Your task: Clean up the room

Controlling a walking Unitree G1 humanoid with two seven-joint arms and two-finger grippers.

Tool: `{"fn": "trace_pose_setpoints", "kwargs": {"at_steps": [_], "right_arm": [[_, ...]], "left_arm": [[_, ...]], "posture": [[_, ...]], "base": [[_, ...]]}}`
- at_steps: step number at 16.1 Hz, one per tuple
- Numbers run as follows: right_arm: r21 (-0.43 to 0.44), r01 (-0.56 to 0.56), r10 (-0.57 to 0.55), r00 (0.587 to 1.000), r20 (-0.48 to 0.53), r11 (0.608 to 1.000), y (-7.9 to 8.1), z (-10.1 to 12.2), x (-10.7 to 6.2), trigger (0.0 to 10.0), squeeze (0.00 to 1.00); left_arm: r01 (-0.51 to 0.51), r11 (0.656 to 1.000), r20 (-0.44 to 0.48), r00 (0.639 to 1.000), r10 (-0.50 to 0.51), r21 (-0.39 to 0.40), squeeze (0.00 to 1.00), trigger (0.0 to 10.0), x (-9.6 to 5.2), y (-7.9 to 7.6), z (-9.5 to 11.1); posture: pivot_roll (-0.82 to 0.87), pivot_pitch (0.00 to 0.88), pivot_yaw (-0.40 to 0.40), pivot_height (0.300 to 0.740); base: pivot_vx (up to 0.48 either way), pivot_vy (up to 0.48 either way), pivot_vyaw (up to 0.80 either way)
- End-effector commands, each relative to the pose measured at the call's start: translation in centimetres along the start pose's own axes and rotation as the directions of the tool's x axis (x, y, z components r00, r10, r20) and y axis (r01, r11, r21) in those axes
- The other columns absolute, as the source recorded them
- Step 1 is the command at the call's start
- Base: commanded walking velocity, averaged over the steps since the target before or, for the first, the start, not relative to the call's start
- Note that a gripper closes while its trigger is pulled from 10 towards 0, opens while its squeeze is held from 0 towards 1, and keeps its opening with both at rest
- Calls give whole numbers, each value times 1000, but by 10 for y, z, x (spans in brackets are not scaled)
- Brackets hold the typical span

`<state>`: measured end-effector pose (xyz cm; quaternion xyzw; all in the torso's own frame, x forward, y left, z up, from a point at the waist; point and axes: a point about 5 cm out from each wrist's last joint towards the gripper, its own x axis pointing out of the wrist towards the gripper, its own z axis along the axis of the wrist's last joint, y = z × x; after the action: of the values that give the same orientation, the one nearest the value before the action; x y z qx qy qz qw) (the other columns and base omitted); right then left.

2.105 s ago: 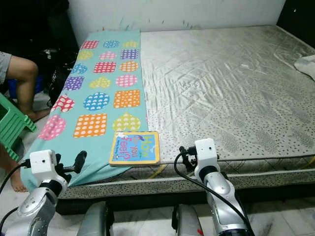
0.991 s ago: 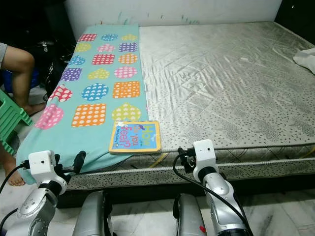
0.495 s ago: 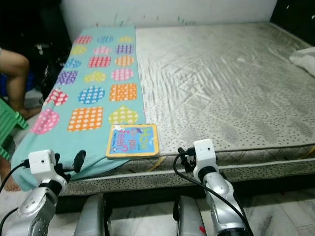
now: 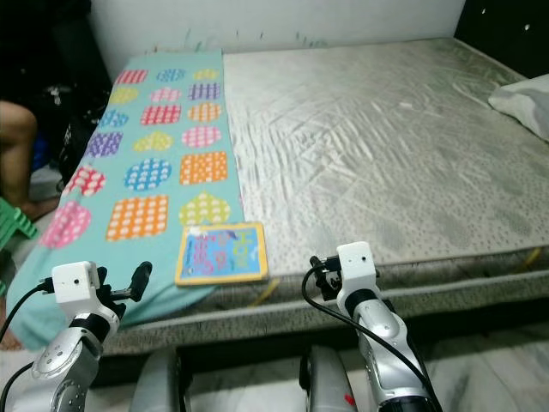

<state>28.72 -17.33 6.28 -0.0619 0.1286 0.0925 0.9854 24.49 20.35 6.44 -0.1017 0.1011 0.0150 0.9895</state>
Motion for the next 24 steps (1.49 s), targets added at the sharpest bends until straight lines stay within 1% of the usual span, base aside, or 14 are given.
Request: {"fn": "trace_pose_setpoints", "kwargs": {"at_steps": [1,2,4,10,12,14,15,17,19,20,21,22,24], "right_arm": [[0,-9,9,1000,6,1000,3,1,1,10000,0],[-1,-9,9,1000,6,1000,3,1,1,10000,0],[-1,-10,10,1000,5,1000,3,1,2,10000,0],[-2,-14,14,1000,5,1000,3,0,2,10000,0],[-33,-30,31,999,15,999,4,1,2,10000,0],[-36,-33,34,999,14,999,5,1,2,10000,0],[-48,-37,38,999,16,998,5,1,2,10000,0],[-46,-32,33,999,15,998,5,1,1,10000,0],[-34,-16,17,1000,9,999,2,-1,0,10000,0],[-32,-6,7,1000,6,999,-1,-2,-1,10000,0],[-35,1,-1,1000,2,999,-3,-3,-3,10000,0],[-38,13,-13,1000,-3,999,-7,-4,-4,10000,0],[-37,26,-27,1000,-11,999,-12,-6,-7,10000,0]], "left_arm": [[-3,1000,3,1000,3,7,0,10000,0,2,2],[-7,1000,1,1000,7,8,0,10000,0,3,1],[-23,1000,-1,1000,23,7,0,10000,0,4,1],[-29,1000,-5,1000,29,9,0,10000,0,4,0],[-44,999,-7,999,44,12,0,10000,0,4,0],[-53,999,-12,999,53,8,0,10000,1,4,0],[-64,998,-20,998,64,-11,0,10000,1,3,-1],[-73,995,-75,995,68,-63,0,10000,3,1,-7],[-71,991,-147,988,54,-112,0,10000,5,-1,-15],[-68,989,-166,985,45,-134,0,10000,7,-1,-16],[-59,989,-161,986,37,-135,0,10000,9,-1,-14],[-55,986,-148,989,32,-155,0,10000,14,0,-8],[-45,987,-119,993,27,-154,0,10000,22,1,1]], "posture": [[-72,42,36,531],[-72,42,36,531],[-71,42,35,531],[-69,33,35,531],[-68,30,34,531],[-69,29,33,531],[-71,30,34,531],[-75,33,36,531],[-76,42,38,531],[-78,49,38,531],[-81,57,36,531],[-81,62,31,531],[-83,76,17,531]], "base": [[356,0,0],[311,0,0],[0,0,0],[0,0,0],[0,0,0],[0,0,253],[0,0,800],[0,0,675],[0,0,0],[0,0,0],[0,0,0],[0,0,0],[0,0,0]]}}
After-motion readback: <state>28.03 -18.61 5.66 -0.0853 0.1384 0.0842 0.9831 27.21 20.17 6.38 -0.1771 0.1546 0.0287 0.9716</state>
